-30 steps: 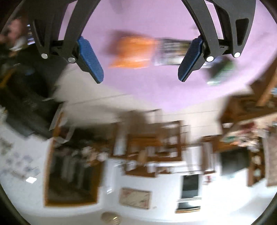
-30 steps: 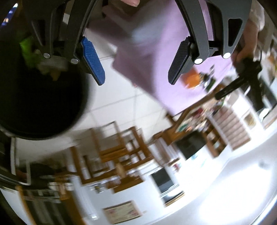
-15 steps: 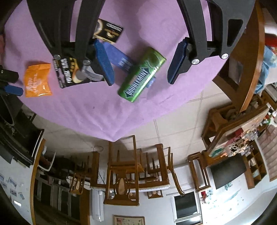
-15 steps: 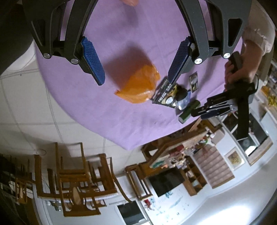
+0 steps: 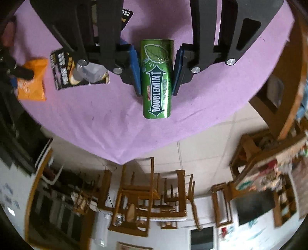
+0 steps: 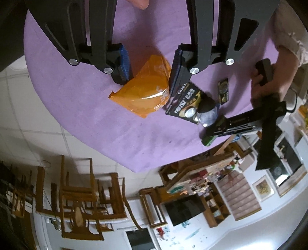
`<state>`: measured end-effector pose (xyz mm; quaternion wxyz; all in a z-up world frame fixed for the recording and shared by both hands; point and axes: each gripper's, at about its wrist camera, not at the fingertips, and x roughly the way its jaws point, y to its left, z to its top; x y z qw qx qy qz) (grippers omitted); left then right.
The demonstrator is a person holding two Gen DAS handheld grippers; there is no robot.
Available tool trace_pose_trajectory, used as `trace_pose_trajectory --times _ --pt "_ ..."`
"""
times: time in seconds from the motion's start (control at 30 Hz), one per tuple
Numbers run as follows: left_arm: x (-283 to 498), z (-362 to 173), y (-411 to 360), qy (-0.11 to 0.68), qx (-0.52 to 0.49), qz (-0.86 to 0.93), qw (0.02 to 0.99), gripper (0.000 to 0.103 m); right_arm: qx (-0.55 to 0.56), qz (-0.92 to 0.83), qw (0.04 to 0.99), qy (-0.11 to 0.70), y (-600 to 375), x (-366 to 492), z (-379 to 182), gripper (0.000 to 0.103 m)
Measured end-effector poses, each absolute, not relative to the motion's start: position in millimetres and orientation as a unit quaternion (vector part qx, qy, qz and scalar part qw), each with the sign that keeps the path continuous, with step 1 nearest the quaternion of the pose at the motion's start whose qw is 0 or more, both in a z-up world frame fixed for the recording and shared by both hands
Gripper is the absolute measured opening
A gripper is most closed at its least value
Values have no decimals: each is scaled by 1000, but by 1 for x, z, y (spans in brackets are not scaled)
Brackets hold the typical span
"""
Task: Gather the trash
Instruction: 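Grasp the green Doublemint pack with the left tool while the right tool grasps the orange bag, then carry the Doublemint pack and orange bag to the black bin and release both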
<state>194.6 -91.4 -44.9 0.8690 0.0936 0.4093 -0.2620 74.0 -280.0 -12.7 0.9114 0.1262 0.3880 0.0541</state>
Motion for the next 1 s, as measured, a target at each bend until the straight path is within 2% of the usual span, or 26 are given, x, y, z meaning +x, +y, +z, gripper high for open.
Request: trace_pose_trajectory --times 0.23,0.47,0.53,0.73,1.0 --pt "183 -36 -73 408 21 -265 873 30 171 70 921 343 -303 59 -2 36" --pt "134 -1 -85 363 -24 -297 883 30 212 89 926 299 -319 41 10 36" --pt "120 8 -91 351 -29 -301 886 30 237 86 931 265 -333 23 17 36" --pt "77 33 -126 316 -27 -346 883 30 216 43 952 213 -371 -47 47 36" --pt "22 45 -215 276 -1 -417 866 30 192 -76 969 138 -448 -149 68 36"
